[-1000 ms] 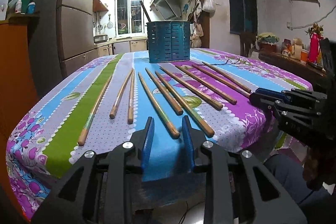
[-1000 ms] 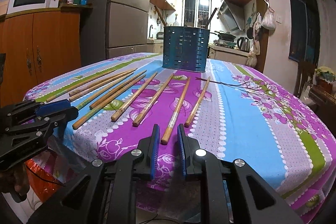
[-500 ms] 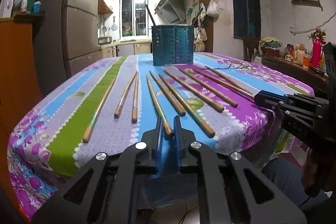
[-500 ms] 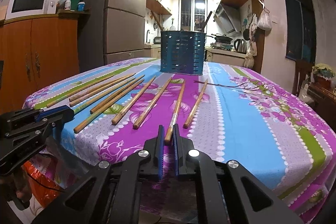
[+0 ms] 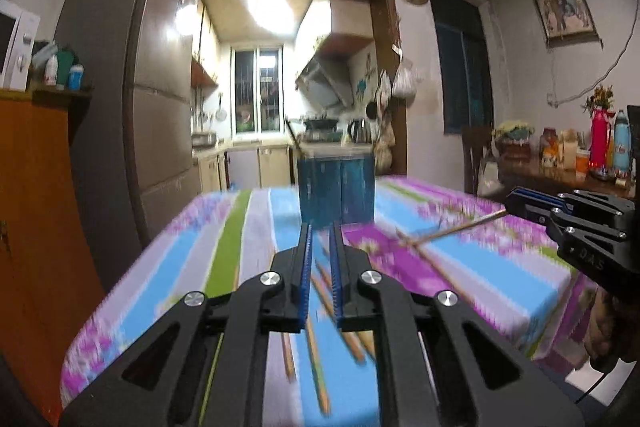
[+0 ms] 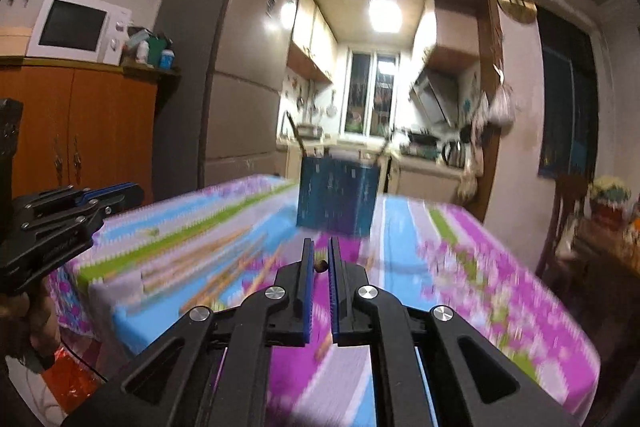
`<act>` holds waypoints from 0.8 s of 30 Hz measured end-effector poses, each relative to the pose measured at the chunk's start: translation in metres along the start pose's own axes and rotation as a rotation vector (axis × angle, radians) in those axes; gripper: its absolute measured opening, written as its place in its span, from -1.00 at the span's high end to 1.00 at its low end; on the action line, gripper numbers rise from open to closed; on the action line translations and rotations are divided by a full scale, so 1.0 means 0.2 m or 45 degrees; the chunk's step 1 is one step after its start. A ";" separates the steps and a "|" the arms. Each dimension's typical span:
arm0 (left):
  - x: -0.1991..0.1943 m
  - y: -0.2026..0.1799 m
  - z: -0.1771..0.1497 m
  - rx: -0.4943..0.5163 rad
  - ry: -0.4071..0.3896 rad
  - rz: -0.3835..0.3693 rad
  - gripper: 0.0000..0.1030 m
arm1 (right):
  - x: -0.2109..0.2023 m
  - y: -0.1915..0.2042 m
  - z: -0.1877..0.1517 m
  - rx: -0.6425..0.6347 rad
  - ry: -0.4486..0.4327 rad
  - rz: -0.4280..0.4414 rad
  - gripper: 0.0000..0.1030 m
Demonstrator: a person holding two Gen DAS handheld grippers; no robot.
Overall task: Organize utensils
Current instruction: 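Close the right gripper on a chopstick while the left gripper grasps another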
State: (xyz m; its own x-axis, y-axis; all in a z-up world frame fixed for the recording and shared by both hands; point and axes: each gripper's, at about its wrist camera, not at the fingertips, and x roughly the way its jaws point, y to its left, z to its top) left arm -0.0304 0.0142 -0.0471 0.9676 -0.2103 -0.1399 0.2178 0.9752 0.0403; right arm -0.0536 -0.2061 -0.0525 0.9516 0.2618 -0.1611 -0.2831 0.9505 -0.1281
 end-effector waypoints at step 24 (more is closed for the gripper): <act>0.02 -0.05 -0.49 0.046 0.352 0.043 0.73 | -0.01 -0.09 0.07 0.043 0.012 0.049 0.85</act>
State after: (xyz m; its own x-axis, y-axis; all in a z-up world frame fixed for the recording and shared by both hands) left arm -0.0411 0.0109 -0.1440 0.9039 -0.1461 -0.4021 0.1955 0.9771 0.0844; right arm -0.0478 -0.2217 -0.0363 0.9388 0.2969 -0.1747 -0.3153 0.9449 -0.0885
